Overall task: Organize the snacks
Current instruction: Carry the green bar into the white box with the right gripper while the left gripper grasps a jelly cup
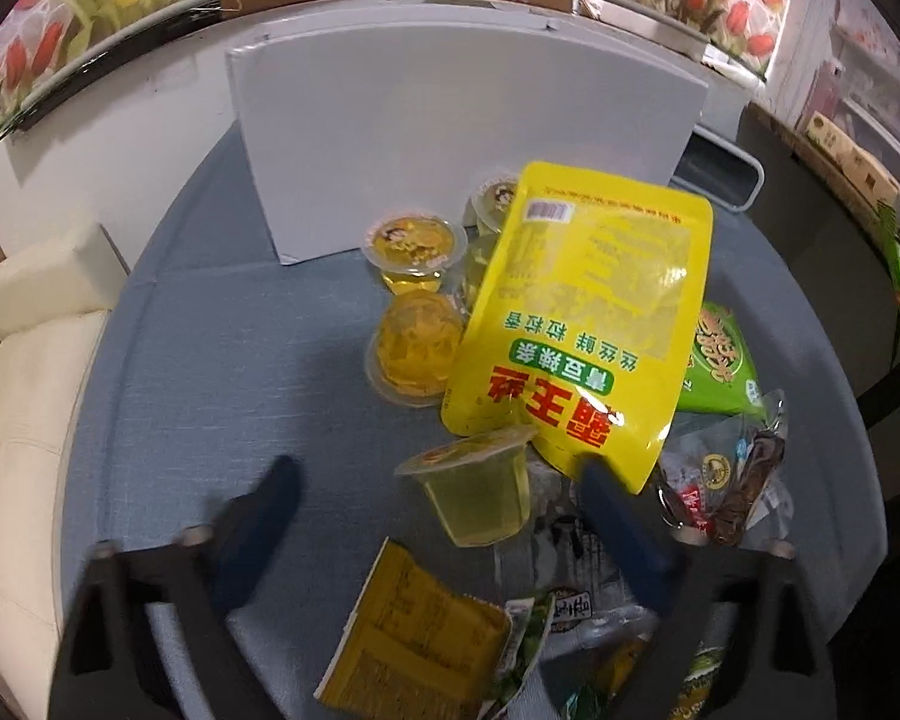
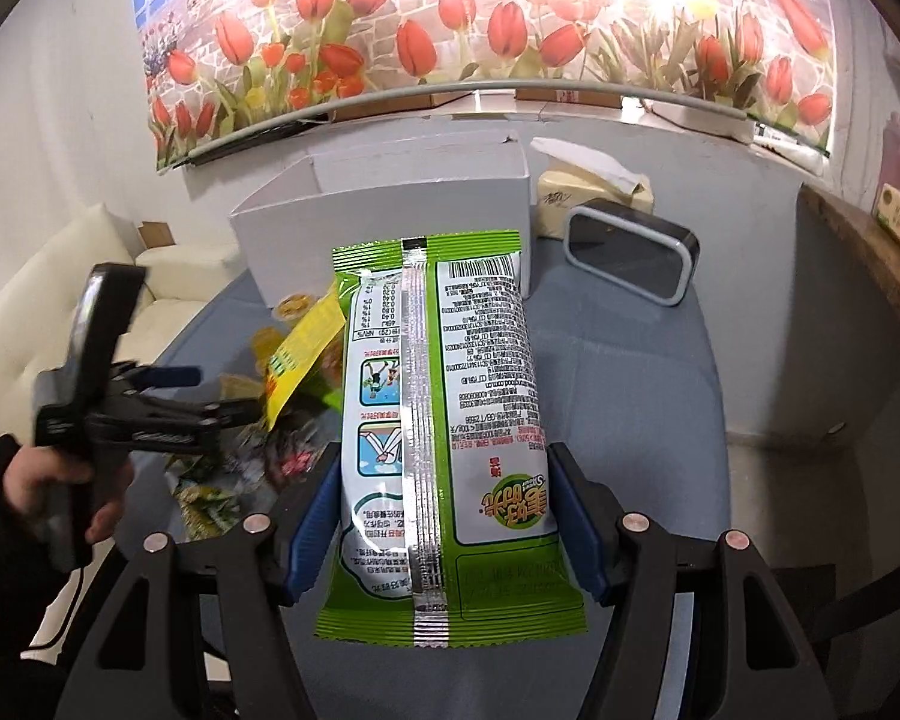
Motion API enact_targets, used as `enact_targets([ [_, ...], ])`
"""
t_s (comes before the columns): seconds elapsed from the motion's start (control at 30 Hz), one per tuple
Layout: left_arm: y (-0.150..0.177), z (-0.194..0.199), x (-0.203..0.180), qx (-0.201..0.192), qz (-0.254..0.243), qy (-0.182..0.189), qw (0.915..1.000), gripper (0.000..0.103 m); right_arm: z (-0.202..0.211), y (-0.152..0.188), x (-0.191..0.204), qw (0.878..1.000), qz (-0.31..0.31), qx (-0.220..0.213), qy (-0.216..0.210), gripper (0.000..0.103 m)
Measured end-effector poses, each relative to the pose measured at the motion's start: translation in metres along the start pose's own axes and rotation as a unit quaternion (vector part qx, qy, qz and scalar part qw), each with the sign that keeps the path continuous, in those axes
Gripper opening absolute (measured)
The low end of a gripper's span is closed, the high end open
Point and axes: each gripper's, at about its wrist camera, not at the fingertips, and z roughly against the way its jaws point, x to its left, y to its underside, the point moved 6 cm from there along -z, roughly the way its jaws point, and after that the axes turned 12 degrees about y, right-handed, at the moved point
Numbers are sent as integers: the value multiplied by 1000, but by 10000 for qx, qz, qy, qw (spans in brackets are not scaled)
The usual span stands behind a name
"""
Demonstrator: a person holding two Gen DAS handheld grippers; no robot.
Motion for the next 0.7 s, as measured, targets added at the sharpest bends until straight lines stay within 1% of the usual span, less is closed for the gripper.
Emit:
enact_targets([
  [0.03, 0, -2, -1, 16, 16, 41, 10000, 76, 0, 1, 0, 10000, 12, 12, 5, 70],
  [0.07, 0, -4, -1, 23, 46, 107, 9999, 63, -3, 0, 0, 10000, 15, 28, -1, 70],
  [0.1, 0, -5, 0, 18, 81, 128, 9999, 59, -3, -1, 0, 10000, -9, 29, -8, 70],
  [0.13, -1, -4, 0, -28, 70, 97, 9999, 48, -3, -2, 0, 10000, -51, 23, -31, 70],
  [0.3, 2, -2, 0, -5, 114, 217, 9997, 47, -2, -3, 0, 9999, -54, 16, -97, 70],
  [0.4, 3, 5, -2, -95, 116, 215, 9997, 47, -1, -3, 4, 9999, -39, 9, -109, 70],
  [0.5, 0, 22, -5, -311, 53, 213, 9993, 47, -1, -5, 5, 10000, -47, -7, -86, 70],
  [0.57, -6, 41, -9, -519, -25, 227, 9984, 47, -1, -7, 6, 9999, -68, -19, -85, 70],
  [0.7, -25, 73, -20, -890, -171, 284, 9955, 47, 0, -23, 5, 9998, -126, -137, -11, 70],
])
